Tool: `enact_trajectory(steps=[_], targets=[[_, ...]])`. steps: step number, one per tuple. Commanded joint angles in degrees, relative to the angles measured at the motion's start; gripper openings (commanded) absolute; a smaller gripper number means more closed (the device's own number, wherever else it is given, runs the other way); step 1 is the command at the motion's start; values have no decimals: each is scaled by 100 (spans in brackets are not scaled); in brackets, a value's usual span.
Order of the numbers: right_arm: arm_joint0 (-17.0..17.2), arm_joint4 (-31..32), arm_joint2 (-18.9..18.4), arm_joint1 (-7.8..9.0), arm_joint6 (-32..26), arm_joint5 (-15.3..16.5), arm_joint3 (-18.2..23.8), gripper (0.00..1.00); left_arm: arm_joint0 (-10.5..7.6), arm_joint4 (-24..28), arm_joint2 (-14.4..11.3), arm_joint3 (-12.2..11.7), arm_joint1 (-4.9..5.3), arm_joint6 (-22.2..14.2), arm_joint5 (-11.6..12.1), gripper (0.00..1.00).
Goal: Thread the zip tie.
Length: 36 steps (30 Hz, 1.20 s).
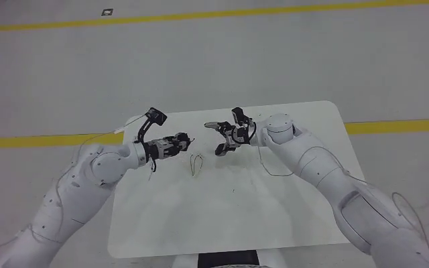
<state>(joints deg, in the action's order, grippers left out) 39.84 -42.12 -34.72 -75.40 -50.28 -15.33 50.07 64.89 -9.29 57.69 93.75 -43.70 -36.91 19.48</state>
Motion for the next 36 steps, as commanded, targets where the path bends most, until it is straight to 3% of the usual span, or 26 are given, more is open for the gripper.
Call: enact_trajectory(steps=[1, 6, 11, 15, 17, 20, 22, 25, 32, 34, 36], targets=[[0, 0, 0, 0, 0, 0, 0, 100, 36, 594, 174, -131, 41, -195, 0, 0], [0, 0, 0, 0, 0, 0, 0, 100, 90, 1670, 568, -497, 104, -924, 0, 0], [0, 0, 0, 0, 0, 0, 0, 100, 88, 2602, 839, -854, 31, -1824, 0, 0], [0, 0, 0, 0, 0, 0, 0, 100, 87, 3119, 997, -1092, -118, -2436, 0, 0], [87, 119, -31, 13, 40, 193, 141, 100, 69, 3395, 1119, -1229, -224, -2840, 0, 0], [113, 508, -30, 58, -83, 414, 265, 100, 49, 3648, 1330, -1521, -384, -3320, 0, 0], [94, 865, -8, 90, -176, 522, 324, 100, 16, 3920, 1508, -1843, -532, -3735, 0, 0], [56, 1318, 45, 113, -108, 593, 405, 100, 16, 3920, 1508, -1843, -532, -3735, 0, 0], [56, 1318, 45, 113, -108, 593, 405, 100, 43, 3988, 1470, -1828, -544, -3651, -77, 0], [115, 1519, 36, 126, 23, 819, 485, 100, 9, 4030, 1424, -1915, -554, -3572, -216, 0], [165, 1649, -4, 147, -222, 1391, 527, 100, -33, 4345, 1377, -2083, -573, -3760, -307, 0]])
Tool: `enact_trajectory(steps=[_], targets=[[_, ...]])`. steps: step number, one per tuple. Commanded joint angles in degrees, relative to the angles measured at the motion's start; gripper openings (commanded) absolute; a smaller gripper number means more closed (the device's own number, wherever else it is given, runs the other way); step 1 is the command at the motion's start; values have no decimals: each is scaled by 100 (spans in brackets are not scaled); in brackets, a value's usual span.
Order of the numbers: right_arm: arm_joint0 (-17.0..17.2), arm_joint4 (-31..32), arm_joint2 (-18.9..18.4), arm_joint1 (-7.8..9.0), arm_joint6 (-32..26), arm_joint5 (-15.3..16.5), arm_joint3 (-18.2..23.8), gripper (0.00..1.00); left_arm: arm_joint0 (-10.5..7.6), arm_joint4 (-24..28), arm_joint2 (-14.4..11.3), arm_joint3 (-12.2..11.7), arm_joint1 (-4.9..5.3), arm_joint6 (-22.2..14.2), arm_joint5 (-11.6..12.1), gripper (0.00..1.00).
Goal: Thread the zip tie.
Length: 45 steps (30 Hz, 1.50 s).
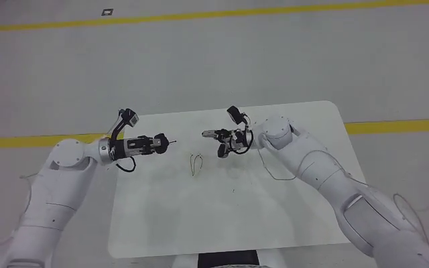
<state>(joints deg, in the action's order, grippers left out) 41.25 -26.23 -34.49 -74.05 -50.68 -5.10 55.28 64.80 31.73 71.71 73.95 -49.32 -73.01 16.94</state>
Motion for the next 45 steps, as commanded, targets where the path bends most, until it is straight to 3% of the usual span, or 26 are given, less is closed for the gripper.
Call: enact_trajectory(steps=[1, 3, 5, 11, 13, 21, 24, 28, 35, 40, 45], targets=[[21, 178, -40, 24, -243, 597, -43, 100, -62, 380, -35, -200, -15, -298, -73, 0], [20, 410, -38, 26, -329, 1067, -40, 100, -142, 726, -72, -450, -36, -599, -96, 0], [41, 483, -72, 11, -296, 1493, -87, 100, -217, 915, -185, -603, -60, -663, -78, 0], [22, 310, -91, -112, -514, 2422, -157, 100, -368, 1337, -675, -709, -66, -663, -4, 0], [-1, 218, -111, -136, -625, 2458, -149, 100, -442, 1489, -855, -689, -61, -663, 40, 0], [-1, 218, -111, -136, -625, 2458, -149, 100, -433, 1499, -860, -682, -63, -632, 24, 0], [184, -157, -264, -137, -864, 2458, 118, 100, -389, 1622, -932, -712, -91, -646, -73, 0], [365, -451, -617, -161, -1371, 2458, 376, 100, -399, 1902, -1214, -699, -137, -663, -3, 0], [403, -639, -928, -393, -1948, 2458, 118, 100, -561, 2337, -1623, -1013, -126, -663, 158, 0], [403, -639, -928, -393, -1948, 2458, 118, 100, -575, 2343, -1627, -1035, -124, -663, 185, 0], [524, -399, -896, -398, -1572, 2219, 236, 100, -575, 2343, -1627, -1035, -124, -663, 185, 0]])
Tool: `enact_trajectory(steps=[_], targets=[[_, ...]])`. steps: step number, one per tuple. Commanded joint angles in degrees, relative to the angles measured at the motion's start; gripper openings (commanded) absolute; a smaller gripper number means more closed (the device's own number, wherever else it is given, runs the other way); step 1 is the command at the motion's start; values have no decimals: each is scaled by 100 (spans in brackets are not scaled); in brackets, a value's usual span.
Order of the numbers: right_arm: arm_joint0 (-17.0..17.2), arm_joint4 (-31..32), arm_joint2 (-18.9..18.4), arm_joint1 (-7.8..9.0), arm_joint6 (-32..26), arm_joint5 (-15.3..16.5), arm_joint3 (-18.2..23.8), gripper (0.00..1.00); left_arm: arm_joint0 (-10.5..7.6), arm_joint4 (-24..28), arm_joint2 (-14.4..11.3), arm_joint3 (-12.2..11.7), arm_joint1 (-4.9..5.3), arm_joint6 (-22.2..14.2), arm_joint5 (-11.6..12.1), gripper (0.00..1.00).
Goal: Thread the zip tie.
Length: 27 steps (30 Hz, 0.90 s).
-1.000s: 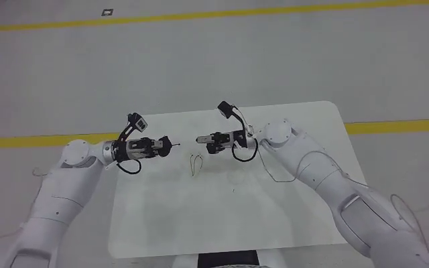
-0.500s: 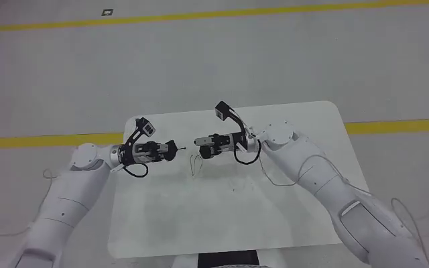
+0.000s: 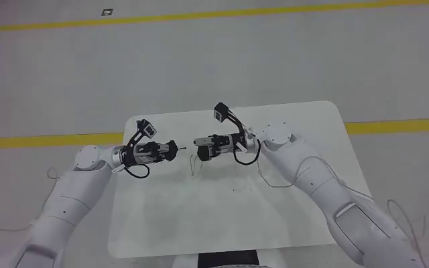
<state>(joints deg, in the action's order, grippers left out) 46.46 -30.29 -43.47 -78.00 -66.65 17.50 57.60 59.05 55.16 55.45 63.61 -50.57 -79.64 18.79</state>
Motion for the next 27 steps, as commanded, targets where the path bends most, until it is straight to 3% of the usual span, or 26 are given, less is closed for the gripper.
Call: enact_trajectory(steps=[1, 2, 4, 6, 9, 15, 27], targets=[[4, 32, 13, -12, 67, -96, -4, 100, 0, 0, 0, 0, 0, 0, 0, 0], [1, 35, 17, -22, 112, -127, -14, 91, 0, 0, 0, 0, 0, 0, 0, 0], [5, -30, 25, -46, 147, -156, -42, 50, 0, 0, 0, 0, 0, 0, 0, 0], [12, -145, 30, -79, 183, -156, -100, 42, 0, 0, 0, 0, 0, 0, 0, 0], [5, -291, 40, -129, 173, -100, -203, 33, 0, 0, 0, 0, 0, 0, 0, 0], [-63, -409, 128, -239, 140, -84, -421, 24, 0, 0, 0, 0, 0, 0, 0, 0], [-202, -543, 216, -424, 71, -29, -760, 18, 0, 0, 0, 0, 0, 0, 0, 0]])
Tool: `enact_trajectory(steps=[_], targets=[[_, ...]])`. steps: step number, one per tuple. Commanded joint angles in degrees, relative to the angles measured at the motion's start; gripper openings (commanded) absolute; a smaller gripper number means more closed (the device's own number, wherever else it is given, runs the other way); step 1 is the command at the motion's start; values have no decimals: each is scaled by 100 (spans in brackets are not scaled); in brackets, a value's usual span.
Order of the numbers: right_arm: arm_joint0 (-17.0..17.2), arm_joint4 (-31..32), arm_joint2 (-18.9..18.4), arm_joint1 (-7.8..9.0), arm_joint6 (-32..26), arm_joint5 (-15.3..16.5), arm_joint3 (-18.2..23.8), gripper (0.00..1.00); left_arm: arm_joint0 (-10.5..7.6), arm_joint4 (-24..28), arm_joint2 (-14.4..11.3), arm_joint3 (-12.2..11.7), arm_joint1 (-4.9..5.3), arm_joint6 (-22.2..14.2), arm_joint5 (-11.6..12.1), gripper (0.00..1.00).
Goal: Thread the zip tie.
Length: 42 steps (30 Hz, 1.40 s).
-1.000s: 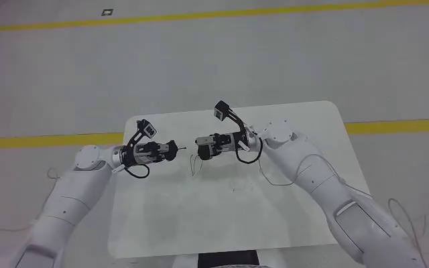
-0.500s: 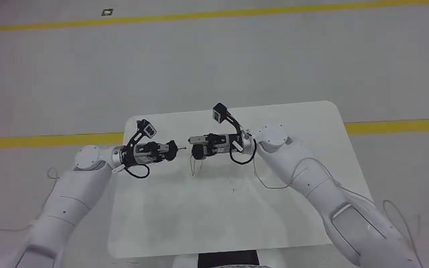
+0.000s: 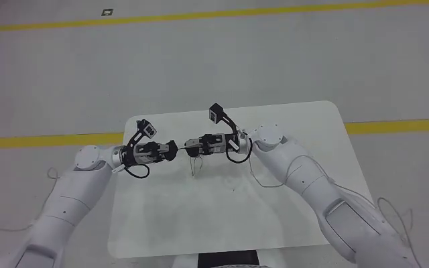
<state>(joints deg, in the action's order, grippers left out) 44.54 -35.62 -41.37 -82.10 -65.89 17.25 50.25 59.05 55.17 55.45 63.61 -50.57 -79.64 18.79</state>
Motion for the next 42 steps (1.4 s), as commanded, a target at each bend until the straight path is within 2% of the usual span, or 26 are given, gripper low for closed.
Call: enact_trajectory(steps=[1, 4, 15, 33, 37, 42], targets=[[-23, -15, 13, -32, -8, -4, -56, 17, 0, 0, 0, 0, 0, 0, 0, 0], [-51, -22, 27, -69, -20, -2, -117, 12, 0, 0, 0, 0, 0, 0, 0, 0], [-89, 29, 10, -159, -122, 52, -246, 11, 0, 0, 0, 0, 0, 0, 0, 0], [18, 183, -173, -170, -219, 132, -150, 10, 0, 0, 0, 0, 0, 0, 0, 0], [37, 234, -203, -168, -233, 106, -122, 0, 0, 0, 0, 0, 0, 0, 0, 0], [46, 316, -230, -172, -199, 55, -102, 0, 0, 0, 0, 0, 0, 0, 0, 0]])
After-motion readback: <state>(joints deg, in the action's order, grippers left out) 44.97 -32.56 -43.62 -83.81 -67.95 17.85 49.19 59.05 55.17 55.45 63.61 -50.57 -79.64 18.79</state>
